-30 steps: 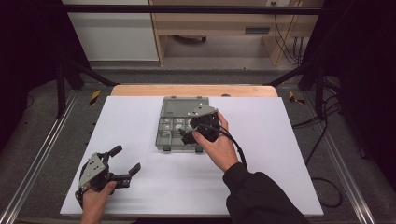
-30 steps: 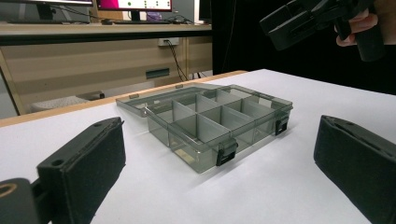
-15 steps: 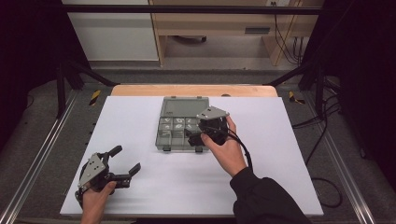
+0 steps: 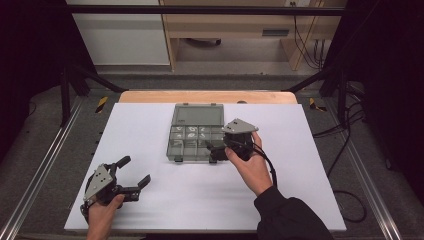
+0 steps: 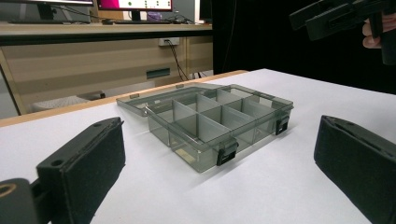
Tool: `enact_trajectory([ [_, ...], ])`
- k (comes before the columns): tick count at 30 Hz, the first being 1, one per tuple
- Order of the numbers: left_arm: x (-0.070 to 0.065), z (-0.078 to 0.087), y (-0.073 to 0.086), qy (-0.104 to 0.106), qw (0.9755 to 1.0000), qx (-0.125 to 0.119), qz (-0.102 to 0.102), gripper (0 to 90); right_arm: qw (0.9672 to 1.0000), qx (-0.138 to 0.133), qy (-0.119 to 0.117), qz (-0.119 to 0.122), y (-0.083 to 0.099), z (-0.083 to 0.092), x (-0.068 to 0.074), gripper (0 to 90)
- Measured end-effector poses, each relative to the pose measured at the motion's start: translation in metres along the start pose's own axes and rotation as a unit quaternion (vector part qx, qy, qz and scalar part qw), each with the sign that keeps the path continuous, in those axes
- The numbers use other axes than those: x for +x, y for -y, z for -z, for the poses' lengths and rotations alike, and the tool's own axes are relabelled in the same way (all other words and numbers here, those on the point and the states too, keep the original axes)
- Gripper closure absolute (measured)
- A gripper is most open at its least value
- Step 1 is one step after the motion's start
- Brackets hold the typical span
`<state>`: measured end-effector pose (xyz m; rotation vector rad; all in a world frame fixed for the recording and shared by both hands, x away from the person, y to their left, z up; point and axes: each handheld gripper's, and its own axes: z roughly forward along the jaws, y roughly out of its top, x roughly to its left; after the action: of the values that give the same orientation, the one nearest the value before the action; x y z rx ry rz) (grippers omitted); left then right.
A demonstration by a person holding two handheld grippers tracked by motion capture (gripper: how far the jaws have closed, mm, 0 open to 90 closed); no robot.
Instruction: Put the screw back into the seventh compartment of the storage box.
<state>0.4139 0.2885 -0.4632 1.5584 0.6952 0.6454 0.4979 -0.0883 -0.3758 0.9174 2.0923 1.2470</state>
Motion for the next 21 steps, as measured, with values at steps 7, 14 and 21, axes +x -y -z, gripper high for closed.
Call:
enact_trajectory([
  [7,0.000,0.000,0.000,0.001,1.0000,0.001,0.000,1.8,1.0000,-0.005,0.002,0.004,0.005,0.009,0.000,5.0],
  [14,0.000,0.000,0.000,0.001,1.0000,0.000,0.000,1.8,0.9999,-0.014,0.006,-0.006,0.014,0.020,-0.003,4.8],
  [21,0.000,0.000,0.000,0.001,1.0000,0.001,0.000,1.8,0.9994,-0.022,0.007,-0.025,0.025,0.033,-0.009,4.8],
])
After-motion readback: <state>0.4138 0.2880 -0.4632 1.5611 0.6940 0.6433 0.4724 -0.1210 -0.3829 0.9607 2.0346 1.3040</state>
